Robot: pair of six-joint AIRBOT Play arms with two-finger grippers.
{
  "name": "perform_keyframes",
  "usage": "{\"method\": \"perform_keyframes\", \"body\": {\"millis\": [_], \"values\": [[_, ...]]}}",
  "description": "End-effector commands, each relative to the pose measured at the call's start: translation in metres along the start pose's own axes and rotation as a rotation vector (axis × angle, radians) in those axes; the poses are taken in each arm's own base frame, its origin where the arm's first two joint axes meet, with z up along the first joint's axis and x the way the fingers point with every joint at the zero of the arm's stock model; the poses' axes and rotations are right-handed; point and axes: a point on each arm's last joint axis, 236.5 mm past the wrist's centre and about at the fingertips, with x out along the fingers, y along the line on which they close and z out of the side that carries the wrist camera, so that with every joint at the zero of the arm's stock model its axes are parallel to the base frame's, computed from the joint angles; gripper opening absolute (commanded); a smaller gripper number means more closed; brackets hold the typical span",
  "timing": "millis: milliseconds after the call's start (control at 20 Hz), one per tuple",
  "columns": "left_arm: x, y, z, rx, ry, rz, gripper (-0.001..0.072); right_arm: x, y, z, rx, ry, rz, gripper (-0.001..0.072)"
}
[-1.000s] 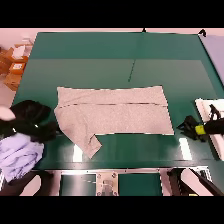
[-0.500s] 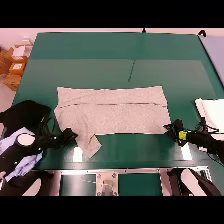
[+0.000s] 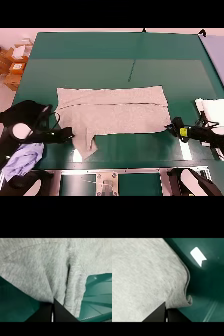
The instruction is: Fold the shirts.
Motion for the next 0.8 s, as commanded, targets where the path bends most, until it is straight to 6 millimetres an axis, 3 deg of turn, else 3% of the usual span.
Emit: {"method": "perform_keyframes", "body": {"millis": [0, 150, 350, 600, 750], "values": [[-0.05, 0.027, 0.011, 0.091, -0.001, 0.223, 0.002, -0.02, 0.003, 0.005, -0.05, 0.036, -0.07, 0.0012], [-0.065, 0.011, 0.04, 0.124, -0.082, 0.205, 0.002, -0.041, 0.042, 0.024, -0.087, 0.0, 0.002, 0.0011], [-0.065, -0.01, 0.1, 0.191, -0.123, 0.198, 0.002, -0.058, 0.109, 0.057, -0.175, -0.066, 0.108, 0.0012], [-0.046, -0.024, 0.184, 0.236, -0.127, 0.217, 0.002, -0.02, 0.173, 0.106, -0.25, -0.057, 0.143, 0.0012], [-0.026, -0.022, 0.222, 0.237, -0.123, 0.238, 0.002, 0.02, 0.186, 0.127, -0.248, 0.002, 0.126, 0.0012]]}}
